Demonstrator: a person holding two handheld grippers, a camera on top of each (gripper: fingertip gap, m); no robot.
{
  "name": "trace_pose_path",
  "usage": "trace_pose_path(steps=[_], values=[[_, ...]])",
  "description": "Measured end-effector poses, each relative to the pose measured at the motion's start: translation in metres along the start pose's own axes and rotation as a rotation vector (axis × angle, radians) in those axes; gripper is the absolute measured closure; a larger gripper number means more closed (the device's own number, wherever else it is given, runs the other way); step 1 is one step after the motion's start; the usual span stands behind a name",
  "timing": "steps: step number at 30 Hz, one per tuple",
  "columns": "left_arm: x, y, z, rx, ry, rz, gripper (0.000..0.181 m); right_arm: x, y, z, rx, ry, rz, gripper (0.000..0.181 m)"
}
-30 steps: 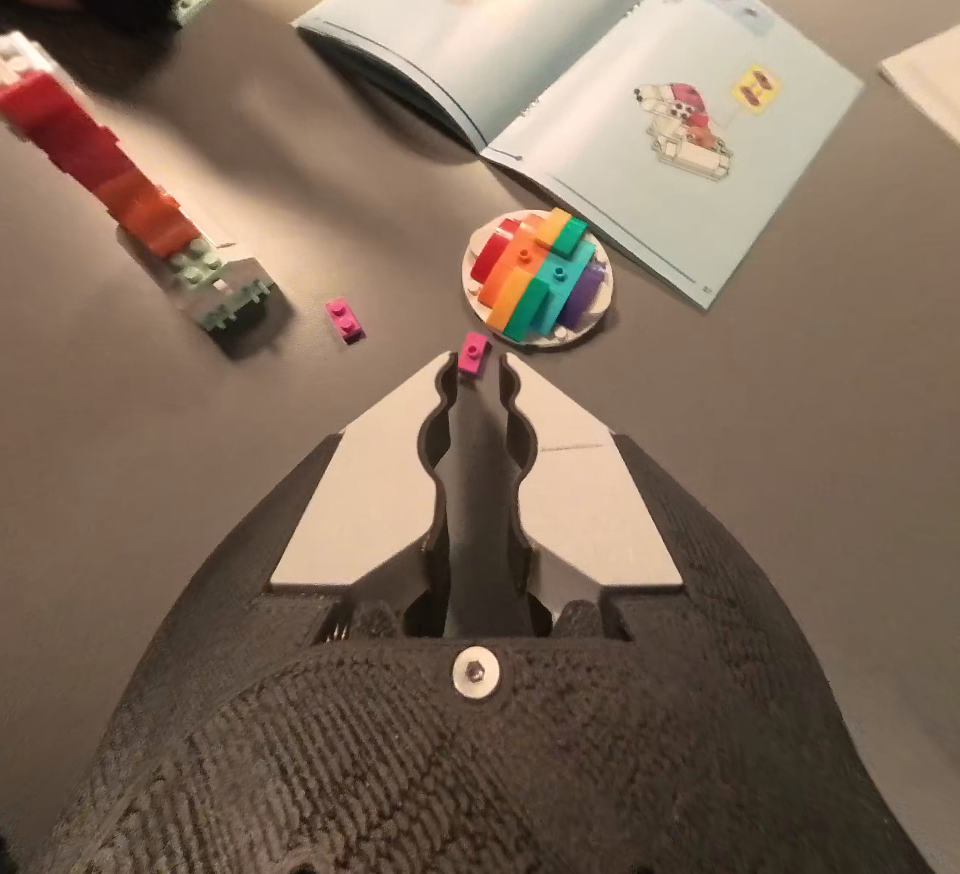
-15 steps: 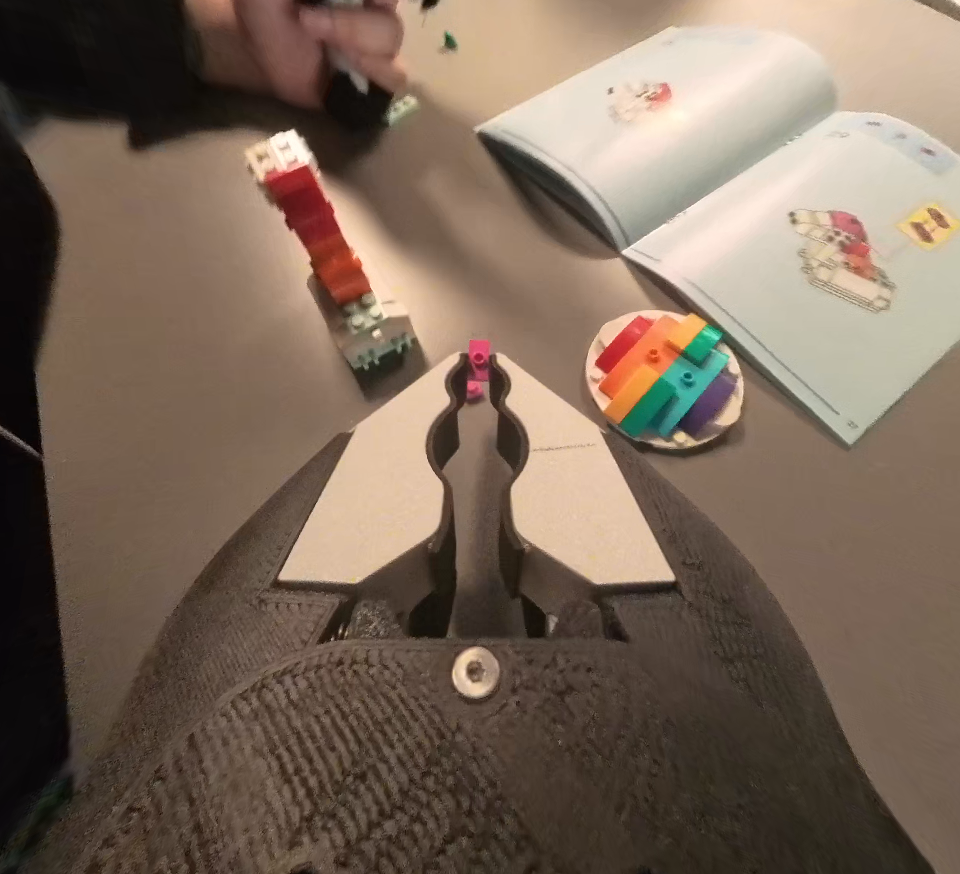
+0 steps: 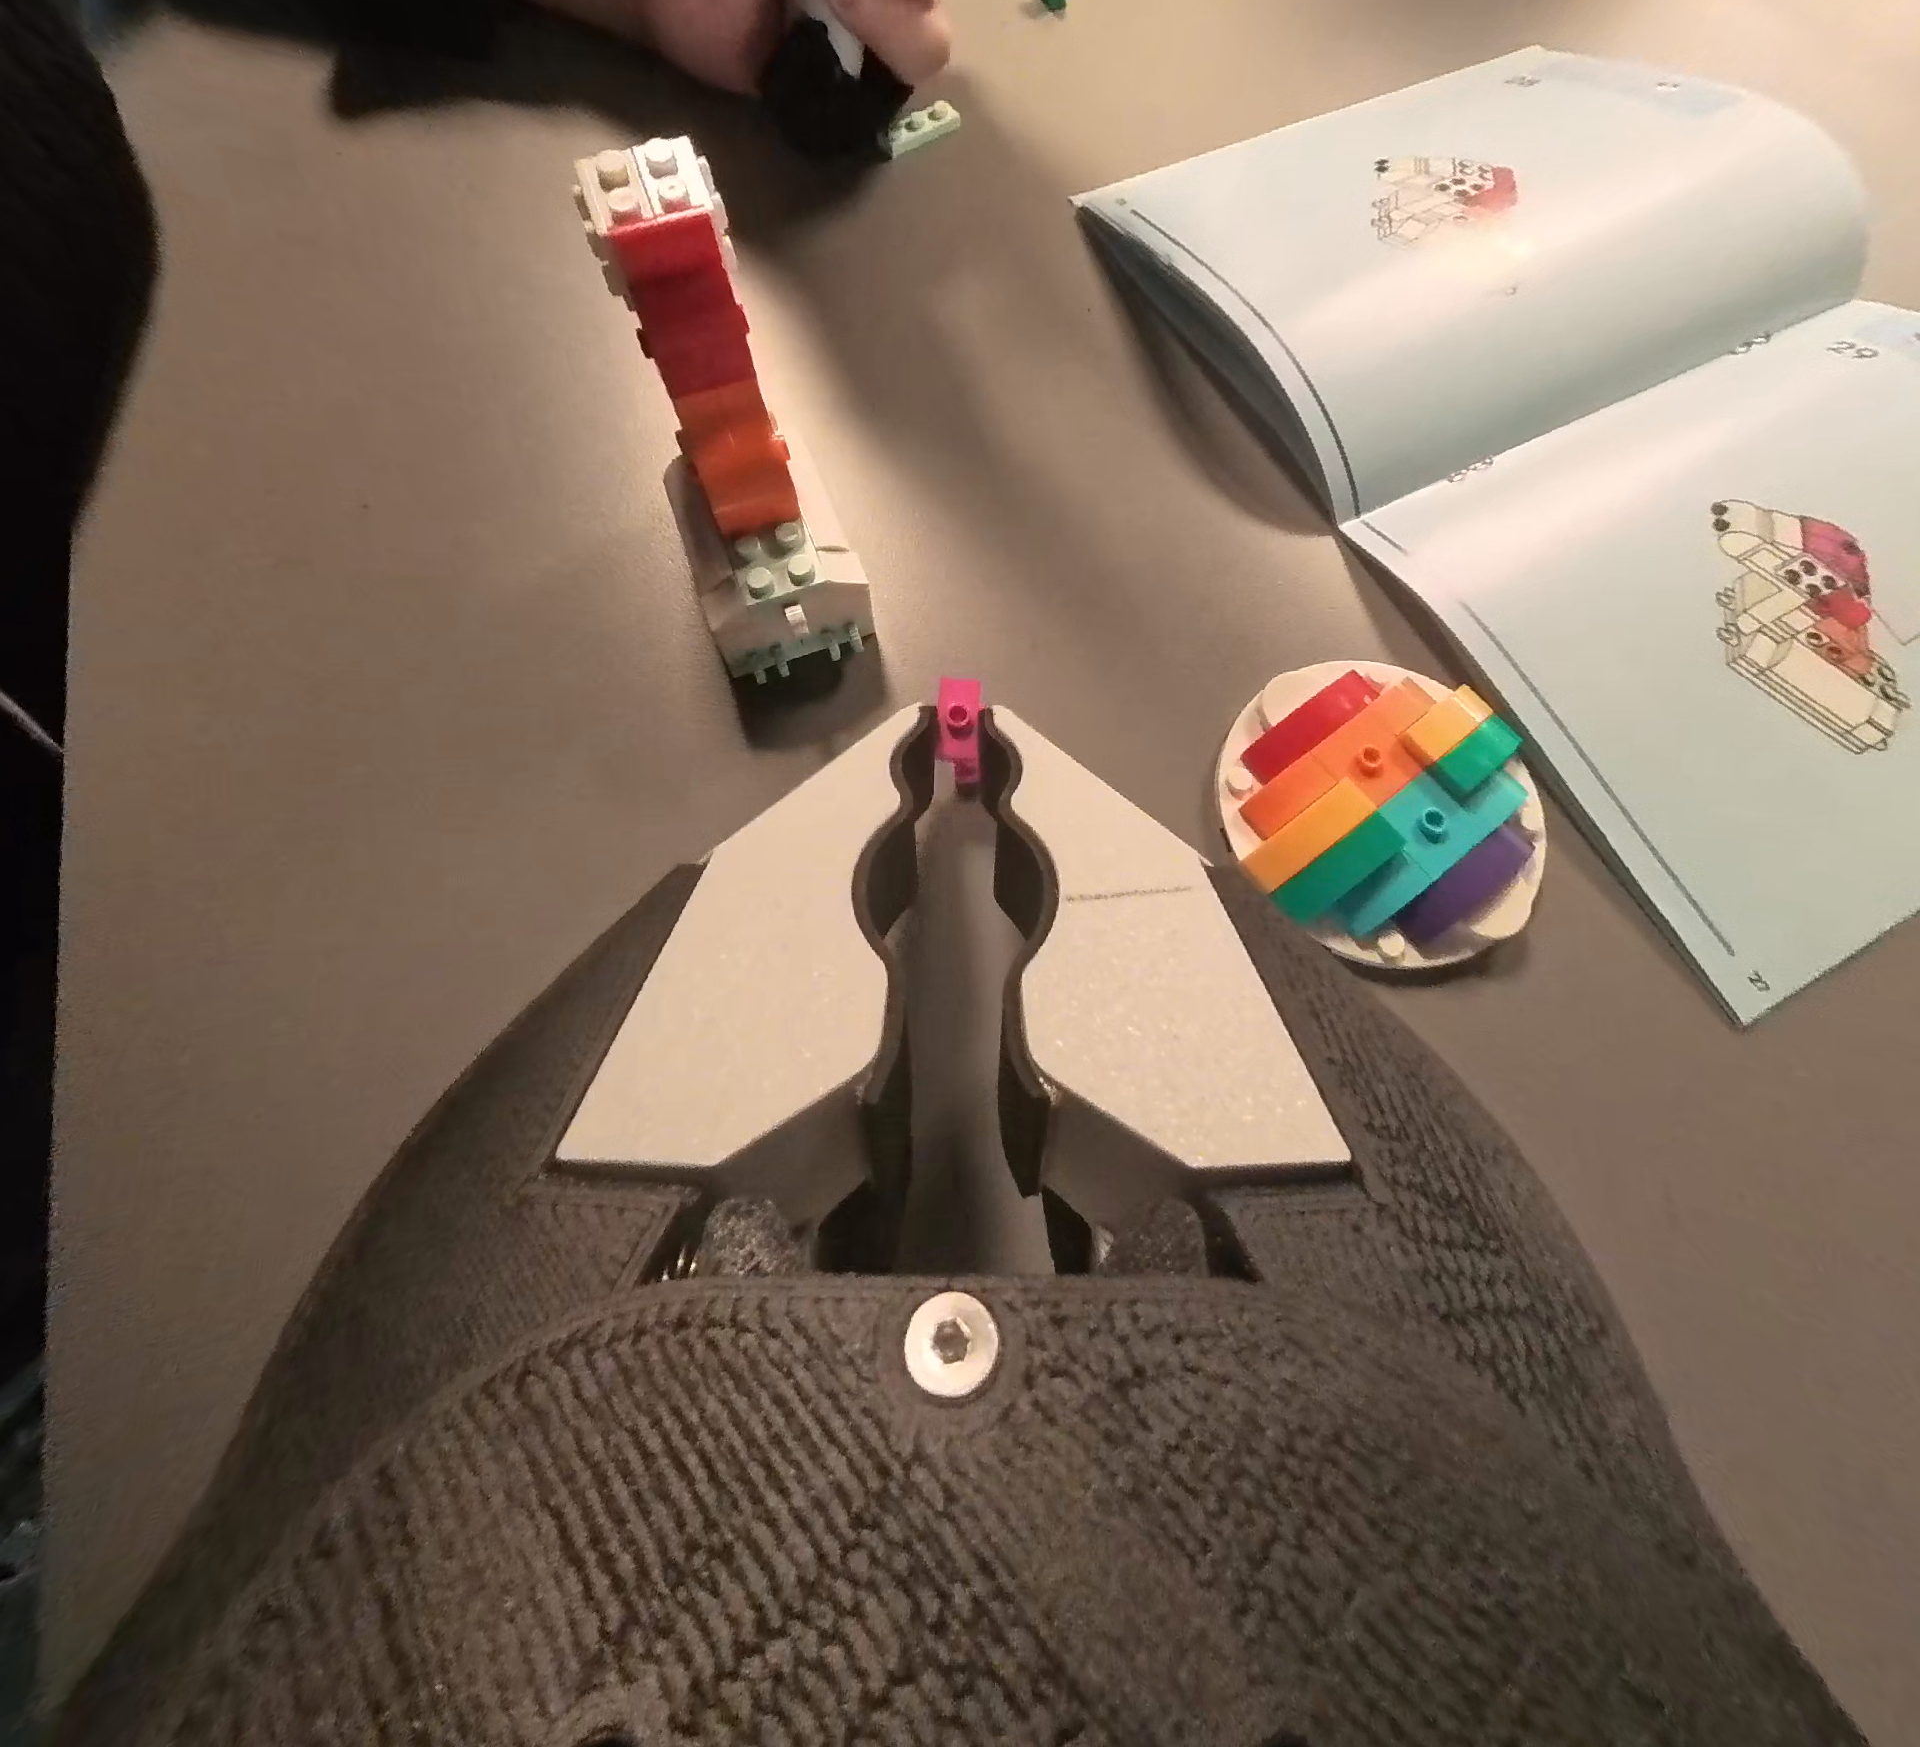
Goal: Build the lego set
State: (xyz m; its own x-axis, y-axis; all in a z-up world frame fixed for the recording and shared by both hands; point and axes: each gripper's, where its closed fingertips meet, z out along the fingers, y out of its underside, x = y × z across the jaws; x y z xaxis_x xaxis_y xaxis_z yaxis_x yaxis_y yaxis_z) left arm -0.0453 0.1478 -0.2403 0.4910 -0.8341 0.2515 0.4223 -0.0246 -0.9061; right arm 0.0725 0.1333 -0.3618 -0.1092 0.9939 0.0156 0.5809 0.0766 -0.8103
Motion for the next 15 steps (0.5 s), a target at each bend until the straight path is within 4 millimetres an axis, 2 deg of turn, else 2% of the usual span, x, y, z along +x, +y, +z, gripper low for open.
trace_pose_path(steps=[15], values=[[-0.0004, -0.0006, -0.0003, 0.003, -0.003, 0.001, 0.177, 0.0014, 0.0048, 0.0034, -0.038, -0.014, 0.006, 0.175]])
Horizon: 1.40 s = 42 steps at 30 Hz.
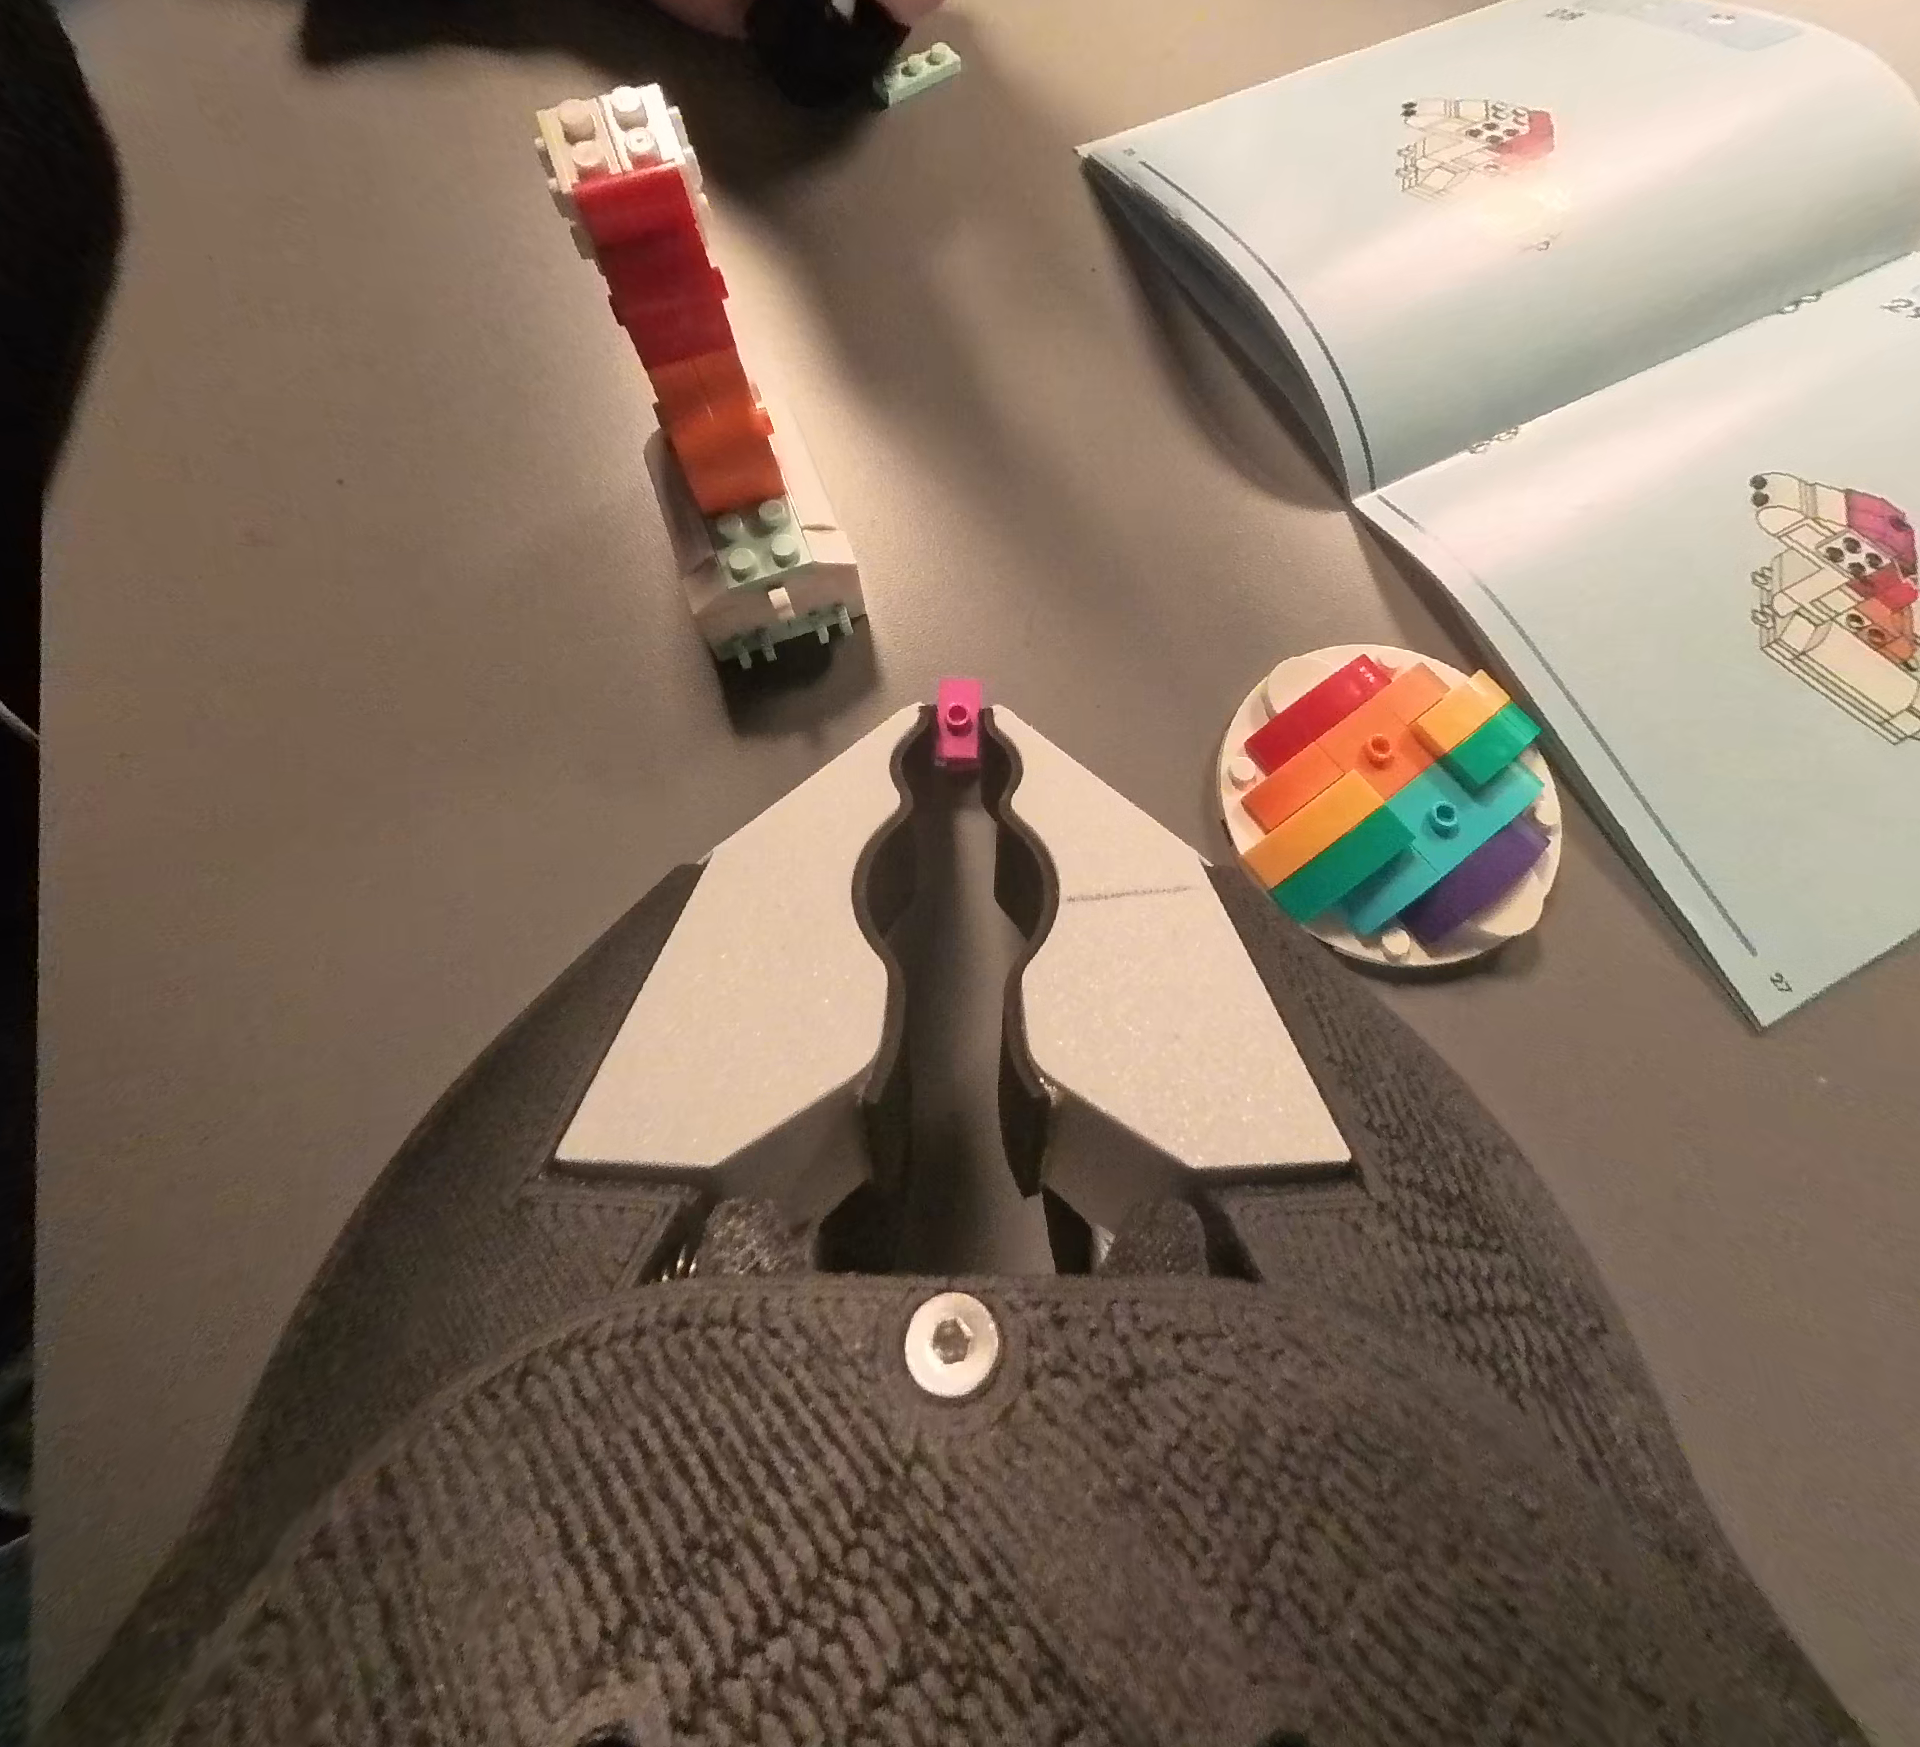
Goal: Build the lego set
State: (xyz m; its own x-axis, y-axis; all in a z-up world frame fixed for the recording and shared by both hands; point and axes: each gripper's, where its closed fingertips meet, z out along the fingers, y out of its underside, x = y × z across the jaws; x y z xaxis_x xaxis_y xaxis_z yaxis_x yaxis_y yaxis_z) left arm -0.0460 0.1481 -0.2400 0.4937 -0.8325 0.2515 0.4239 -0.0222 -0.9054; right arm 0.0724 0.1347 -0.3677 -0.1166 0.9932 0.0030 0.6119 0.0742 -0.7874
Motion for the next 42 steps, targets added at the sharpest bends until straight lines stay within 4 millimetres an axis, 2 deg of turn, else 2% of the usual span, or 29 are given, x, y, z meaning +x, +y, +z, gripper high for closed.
trace_pose_path(steps=[21, 31, 42], values=[[-0.0004, -0.0003, -0.0003, 0.001, 0.001, -0.004, 0.177, -0.0001, 0.0018, 0.0019, -0.017, 0.003, -0.005, 0.170], [-0.0006, -0.0002, -0.0004, 0.002, 0.001, -0.008, 0.177, 0.0032, -0.0038, -0.0030, 0.033, 0.008, 0.022, 0.170], [-0.0001, 0.0003, -0.0003, 0.000, 0.006, -0.011, 0.177, 0.0016, 0.0036, 0.0035, -0.031, -0.008, 0.023, 0.168]])
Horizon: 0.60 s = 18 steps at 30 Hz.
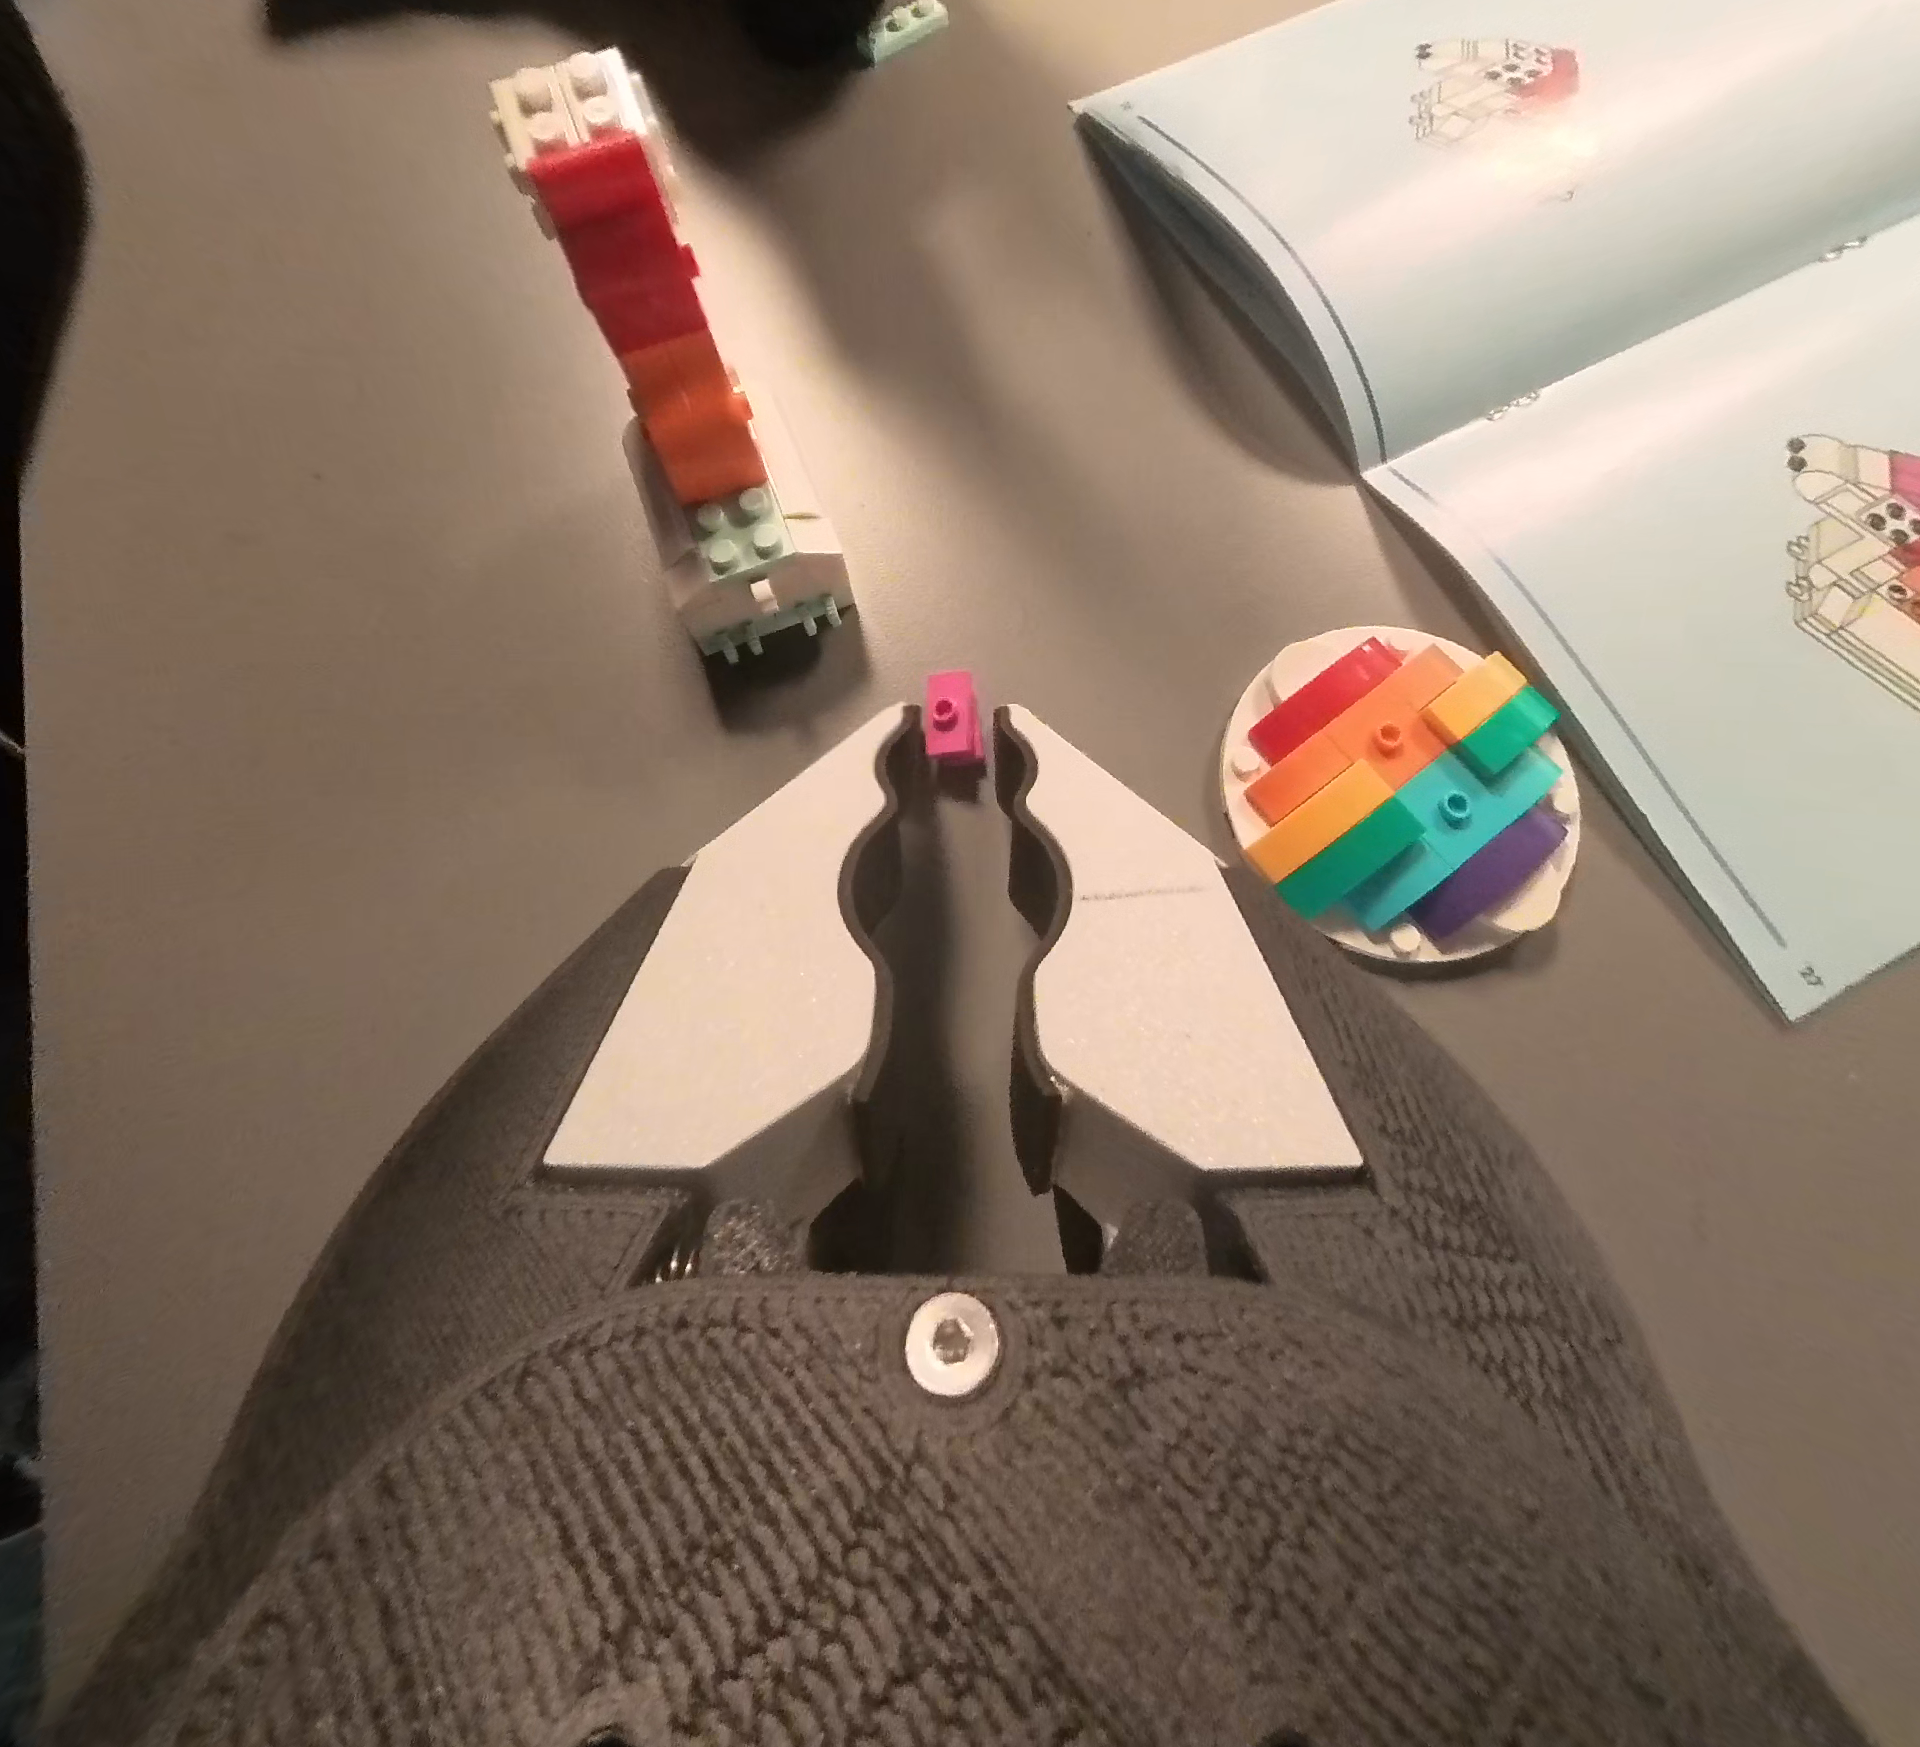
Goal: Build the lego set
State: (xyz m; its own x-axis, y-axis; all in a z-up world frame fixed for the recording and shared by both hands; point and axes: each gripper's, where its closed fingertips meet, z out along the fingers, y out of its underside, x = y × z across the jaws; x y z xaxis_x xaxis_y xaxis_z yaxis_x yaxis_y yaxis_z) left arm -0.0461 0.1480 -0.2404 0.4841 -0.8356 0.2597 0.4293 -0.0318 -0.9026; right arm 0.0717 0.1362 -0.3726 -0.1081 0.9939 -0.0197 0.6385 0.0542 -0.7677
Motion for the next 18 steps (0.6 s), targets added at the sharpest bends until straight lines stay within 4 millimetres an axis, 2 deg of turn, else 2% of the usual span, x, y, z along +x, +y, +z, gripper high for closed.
trace_pose_path(steps=[11, 15, 18], values=[[0.003, 0.003, 0.001, -0.015, 0.013, 0.014, 0.177, 0.001, 0.000, -0.001, 0.002, -0.031, 0.044, 0.174], [0.017, 0.011, 0.006, -0.068, 0.076, 0.051, 0.176, 0.001, -0.001, -0.001, 0.009, -0.036, 0.056, 0.175], [0.023, 0.015, 0.007, -0.097, 0.086, 0.120, 0.171, 0.003, -0.012, -0.005, 0.043, -0.045, 0.065, 0.175]])
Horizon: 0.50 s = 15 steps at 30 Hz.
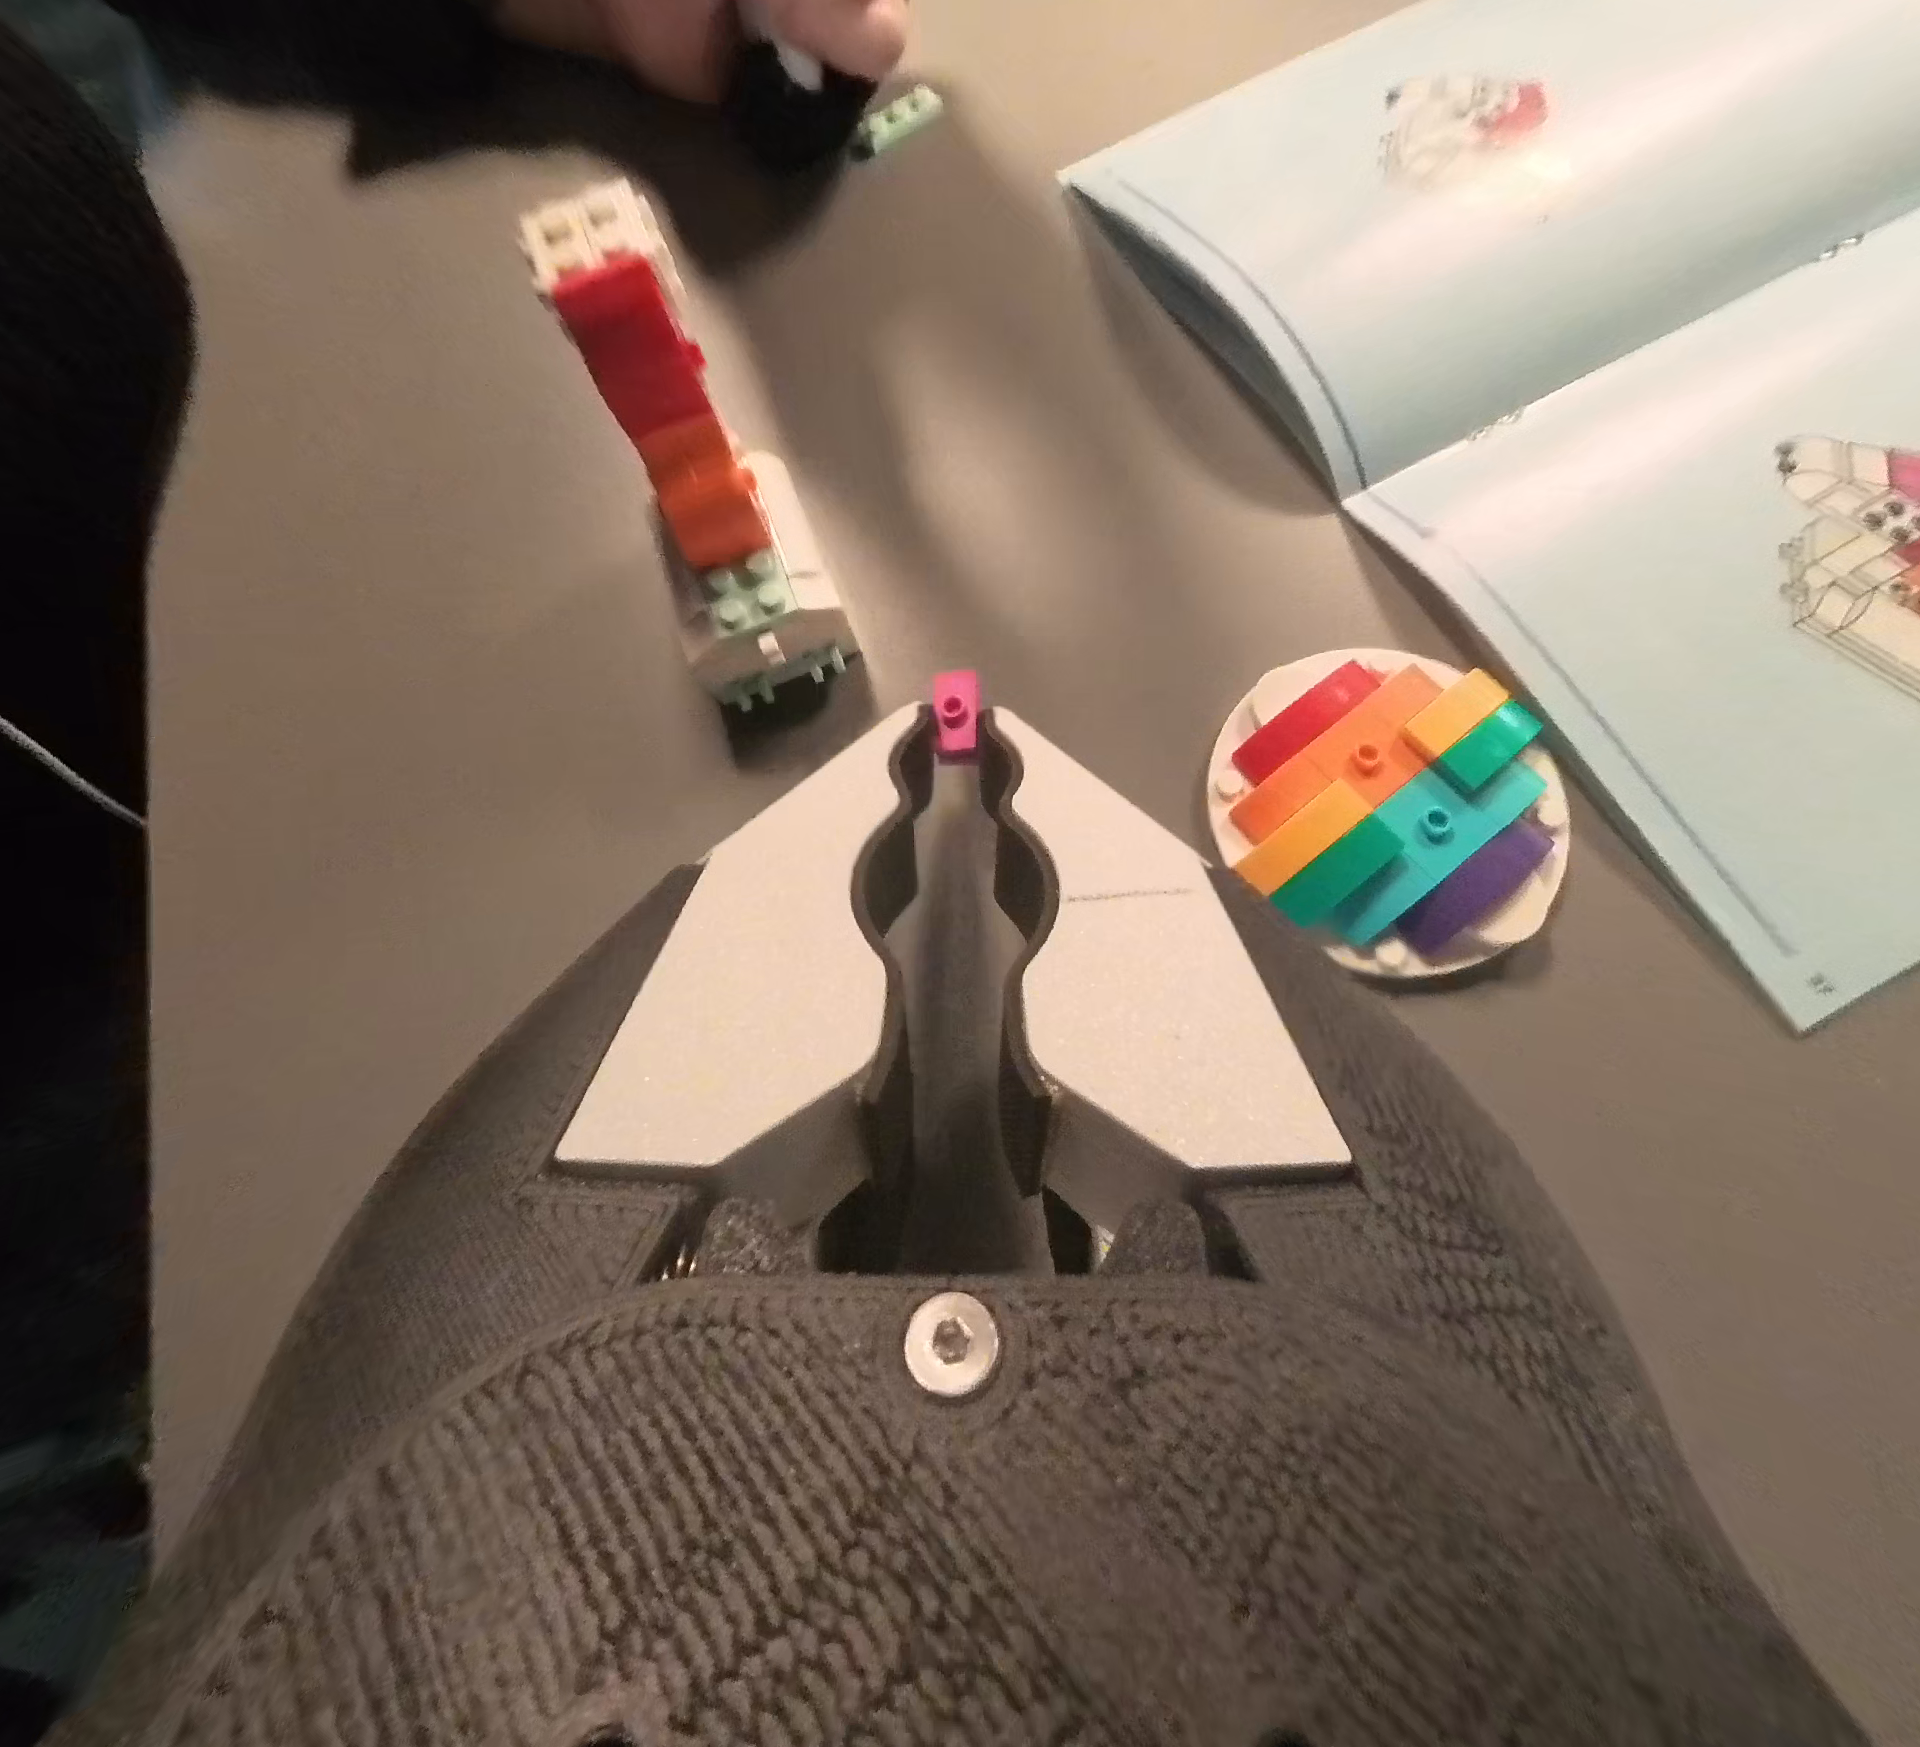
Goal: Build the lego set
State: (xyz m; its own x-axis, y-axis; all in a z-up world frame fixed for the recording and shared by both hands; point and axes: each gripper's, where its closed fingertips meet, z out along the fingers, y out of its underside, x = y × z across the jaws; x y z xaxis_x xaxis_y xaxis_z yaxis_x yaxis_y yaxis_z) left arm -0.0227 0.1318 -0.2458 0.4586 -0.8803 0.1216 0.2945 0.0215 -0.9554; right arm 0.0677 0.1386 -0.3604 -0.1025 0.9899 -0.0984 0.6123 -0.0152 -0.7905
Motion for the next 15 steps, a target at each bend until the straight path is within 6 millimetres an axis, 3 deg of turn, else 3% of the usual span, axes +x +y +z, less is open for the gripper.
trace_pose_path(steps=[6, 9, 15], values=[[-0.021, 0.012, -0.007, -0.176, -0.177, 0.448, 0.154, -0.016, -0.051, -0.013, 0.076, -0.081, -0.045, 0.175], [-0.011, 0.019, -0.007, -0.220, -0.144, 0.663, 0.139, -0.021, -0.072, -0.014, 0.089, -0.139, -0.062, 0.175], [0.010, 0.045, -0.002, -0.328, -0.119, 1.189, 0.135, -0.028, -0.083, -0.001, 0.046, -0.214, -0.101, 0.175]])
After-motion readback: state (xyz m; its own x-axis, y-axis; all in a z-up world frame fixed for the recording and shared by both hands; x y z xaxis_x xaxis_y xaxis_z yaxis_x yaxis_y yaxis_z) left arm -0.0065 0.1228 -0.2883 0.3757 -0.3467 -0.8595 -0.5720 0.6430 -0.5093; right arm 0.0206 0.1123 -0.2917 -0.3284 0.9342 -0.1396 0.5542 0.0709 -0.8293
